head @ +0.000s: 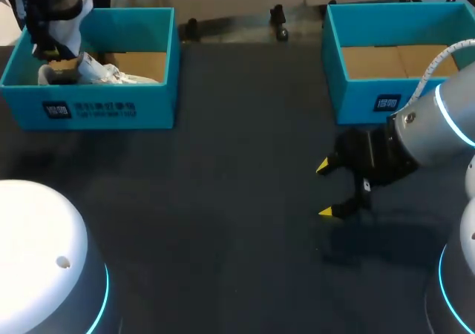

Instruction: Take the shoe out of the shoebox, open the shoe tongue, remove and reinsert the insole, then place the shoe into the shoebox

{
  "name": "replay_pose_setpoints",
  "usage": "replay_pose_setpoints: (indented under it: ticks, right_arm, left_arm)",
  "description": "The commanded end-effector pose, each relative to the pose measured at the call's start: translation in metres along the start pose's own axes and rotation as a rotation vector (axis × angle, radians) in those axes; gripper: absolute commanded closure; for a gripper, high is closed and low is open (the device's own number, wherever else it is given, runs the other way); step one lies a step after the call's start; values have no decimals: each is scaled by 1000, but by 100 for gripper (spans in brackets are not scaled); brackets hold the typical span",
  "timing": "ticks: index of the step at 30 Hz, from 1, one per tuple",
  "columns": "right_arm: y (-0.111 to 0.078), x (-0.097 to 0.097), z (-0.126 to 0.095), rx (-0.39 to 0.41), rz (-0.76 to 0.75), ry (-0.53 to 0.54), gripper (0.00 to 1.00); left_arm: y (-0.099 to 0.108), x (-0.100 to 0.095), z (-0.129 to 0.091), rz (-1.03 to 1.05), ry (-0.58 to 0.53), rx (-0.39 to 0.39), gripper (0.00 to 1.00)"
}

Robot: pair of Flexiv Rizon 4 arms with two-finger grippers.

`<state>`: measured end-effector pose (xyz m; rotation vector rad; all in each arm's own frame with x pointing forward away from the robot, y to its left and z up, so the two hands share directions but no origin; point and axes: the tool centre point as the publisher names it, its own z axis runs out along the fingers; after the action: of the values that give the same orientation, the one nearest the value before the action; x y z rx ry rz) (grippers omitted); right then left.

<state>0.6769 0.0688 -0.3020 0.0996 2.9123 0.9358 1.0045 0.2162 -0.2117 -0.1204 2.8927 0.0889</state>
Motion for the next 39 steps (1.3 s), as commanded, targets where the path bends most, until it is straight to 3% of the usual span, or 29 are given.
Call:
replay_pose_setpoints:
  ticks: [1, 5, 14, 35, 39]
  right_arm:
    - [-1, 2, 0, -1, -1, -3, 0]
    - [-1, 2, 0, -1, -1, -3, 0]
    - [-1, 2, 0, -1, -1, -3, 0]
    - [-1, 2, 0, -1, -1, -3, 0]
    - [-1, 2, 0, -1, -1, -3, 0]
  left_arm:
    - [4, -29, 12, -25, 33, 19, 100]
    - [10, -47, 20, -36, 39, 19, 100]
    - [22, -67, 31, -48, 40, 5, 100]
    - [23, -68, 31, -38, 45, -3, 100]
    - [34, -72, 26, 123, 4, -9, 100]
